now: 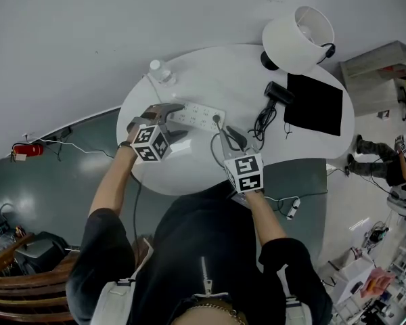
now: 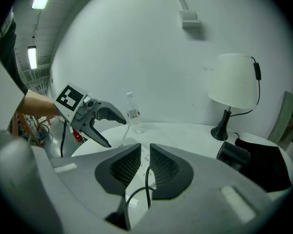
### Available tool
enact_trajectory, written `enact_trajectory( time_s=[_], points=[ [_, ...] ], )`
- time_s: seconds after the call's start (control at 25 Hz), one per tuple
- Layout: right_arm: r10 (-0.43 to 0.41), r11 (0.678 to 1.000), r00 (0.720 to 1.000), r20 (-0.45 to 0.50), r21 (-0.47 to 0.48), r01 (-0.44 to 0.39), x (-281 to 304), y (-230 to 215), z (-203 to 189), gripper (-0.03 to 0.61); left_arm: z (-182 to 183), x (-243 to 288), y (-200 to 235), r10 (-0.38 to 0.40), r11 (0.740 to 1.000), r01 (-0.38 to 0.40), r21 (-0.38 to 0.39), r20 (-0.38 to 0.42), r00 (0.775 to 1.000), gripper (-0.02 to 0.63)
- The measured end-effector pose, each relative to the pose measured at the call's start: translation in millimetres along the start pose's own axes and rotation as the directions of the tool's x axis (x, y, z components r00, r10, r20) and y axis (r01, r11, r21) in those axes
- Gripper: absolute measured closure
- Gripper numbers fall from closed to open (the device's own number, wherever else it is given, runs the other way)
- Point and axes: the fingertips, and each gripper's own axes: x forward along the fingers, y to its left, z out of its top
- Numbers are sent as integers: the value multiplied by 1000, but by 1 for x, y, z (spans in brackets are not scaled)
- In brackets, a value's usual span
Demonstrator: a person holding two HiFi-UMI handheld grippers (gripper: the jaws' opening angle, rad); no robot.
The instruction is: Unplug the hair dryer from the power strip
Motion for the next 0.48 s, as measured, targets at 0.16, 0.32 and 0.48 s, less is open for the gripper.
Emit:
enact_trajectory(
  time_s=[0.16,0.32,0.48],
  points=[
    [11,1000,1000,-18,3,-11,5,-5,-6,534,-1,17,2,-47,998,48,30,-21,999,279],
    [20,1000,999,-45,3,-20,12,-9,-15,532,-1,33,4,-94,994,96,42,-43,995,275],
    [41,999,998,-50,24,-40,15,-7,-11,531,-11,48,2,-141,988,145,46,-86,986,264]
  ],
)
